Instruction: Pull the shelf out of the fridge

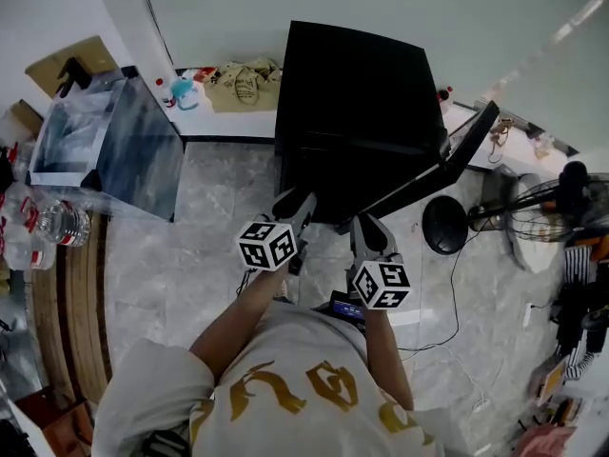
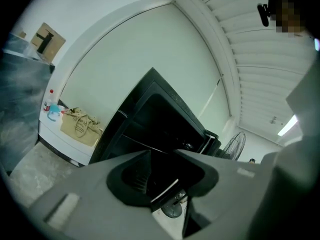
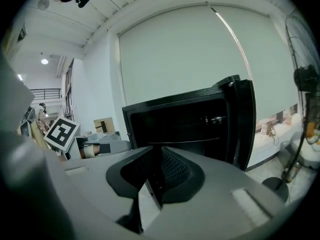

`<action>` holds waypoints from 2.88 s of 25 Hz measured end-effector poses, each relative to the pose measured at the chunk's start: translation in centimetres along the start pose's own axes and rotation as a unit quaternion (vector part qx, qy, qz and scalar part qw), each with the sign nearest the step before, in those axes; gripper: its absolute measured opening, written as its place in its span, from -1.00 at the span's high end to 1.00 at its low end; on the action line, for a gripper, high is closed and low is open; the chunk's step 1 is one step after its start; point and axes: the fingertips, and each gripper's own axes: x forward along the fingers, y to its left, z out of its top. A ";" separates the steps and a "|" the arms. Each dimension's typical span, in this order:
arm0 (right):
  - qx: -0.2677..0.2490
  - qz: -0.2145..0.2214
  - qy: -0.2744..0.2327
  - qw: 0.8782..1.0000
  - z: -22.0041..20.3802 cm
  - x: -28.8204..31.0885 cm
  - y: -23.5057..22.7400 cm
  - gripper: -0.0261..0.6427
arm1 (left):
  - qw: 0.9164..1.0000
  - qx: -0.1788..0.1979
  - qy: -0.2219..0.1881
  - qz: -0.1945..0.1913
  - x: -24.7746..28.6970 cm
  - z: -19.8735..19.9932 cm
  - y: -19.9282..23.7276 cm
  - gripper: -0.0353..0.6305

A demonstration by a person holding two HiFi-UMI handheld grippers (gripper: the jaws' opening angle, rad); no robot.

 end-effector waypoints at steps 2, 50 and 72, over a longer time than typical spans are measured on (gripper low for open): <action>-0.005 -0.005 0.001 1.000 0.1 0.2 0.1 0.69 | 1.000 -0.010 0.000 -0.001 0.3 0.1 0.6 0.51; 0.023 0.030 0.096 0.995 -3.4 7.7 -7.7 0.62 | 0.916 -0.371 -0.148 -0.028 14.1 0.0 6.9 0.50; 0.036 0.024 0.092 0.995 -3.7 6.8 -8.6 0.63 | 0.898 -0.412 -0.153 -0.017 15.3 0.4 7.7 0.83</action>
